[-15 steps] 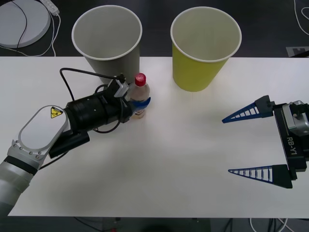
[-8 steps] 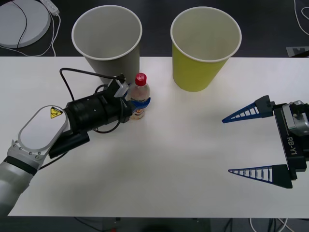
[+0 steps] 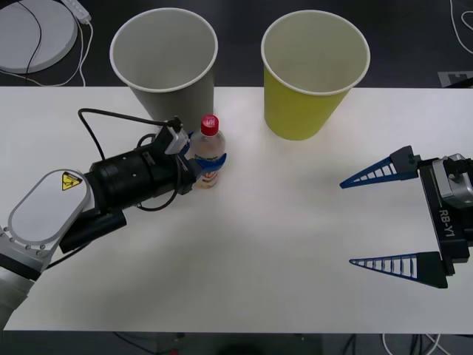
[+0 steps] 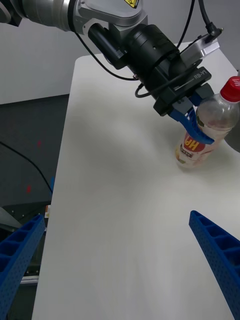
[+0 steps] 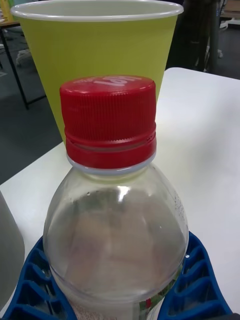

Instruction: Put the can into the green bin and the plastic bottle into the gray bin

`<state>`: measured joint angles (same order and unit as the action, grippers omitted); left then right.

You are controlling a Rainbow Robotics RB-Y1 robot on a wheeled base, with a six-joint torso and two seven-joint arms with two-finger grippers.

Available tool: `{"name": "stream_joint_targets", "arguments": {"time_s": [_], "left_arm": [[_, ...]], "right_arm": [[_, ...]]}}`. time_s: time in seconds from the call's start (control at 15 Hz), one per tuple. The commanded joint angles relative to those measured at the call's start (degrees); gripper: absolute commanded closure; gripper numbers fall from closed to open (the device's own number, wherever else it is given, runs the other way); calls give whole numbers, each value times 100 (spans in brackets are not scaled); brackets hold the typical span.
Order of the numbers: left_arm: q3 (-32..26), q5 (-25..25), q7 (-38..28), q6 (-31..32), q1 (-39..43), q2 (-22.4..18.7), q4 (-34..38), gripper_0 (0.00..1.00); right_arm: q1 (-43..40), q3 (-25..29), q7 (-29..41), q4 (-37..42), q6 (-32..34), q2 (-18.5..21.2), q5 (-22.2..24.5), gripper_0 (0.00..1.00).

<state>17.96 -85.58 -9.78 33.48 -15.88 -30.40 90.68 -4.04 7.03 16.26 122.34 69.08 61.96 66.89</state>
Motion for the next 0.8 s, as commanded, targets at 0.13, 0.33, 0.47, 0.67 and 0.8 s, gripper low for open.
{"name": "stream_joint_targets", "arguments": {"time_s": [0.13,0.33,0.47,0.67,0.8], "left_arm": [[6,-548,-991,0,50,-221,512,100],[6,-1084,-1826,9,50,-370,881,100],[-3,-1365,-2274,18,50,-467,1083,100],[-241,-1778,-2995,492,59,-572,1461,100],[-487,-2130,-3558,818,156,-599,1857,100]], "right_arm": [[0,0,0,0,0,0,0,0],[0,0,0,0,0,0,0,0],[0,0,0,0,0,0,0,0],[0,0,0,0,0,0,0,0],[0,0,0,0,0,0,0,0]]}}
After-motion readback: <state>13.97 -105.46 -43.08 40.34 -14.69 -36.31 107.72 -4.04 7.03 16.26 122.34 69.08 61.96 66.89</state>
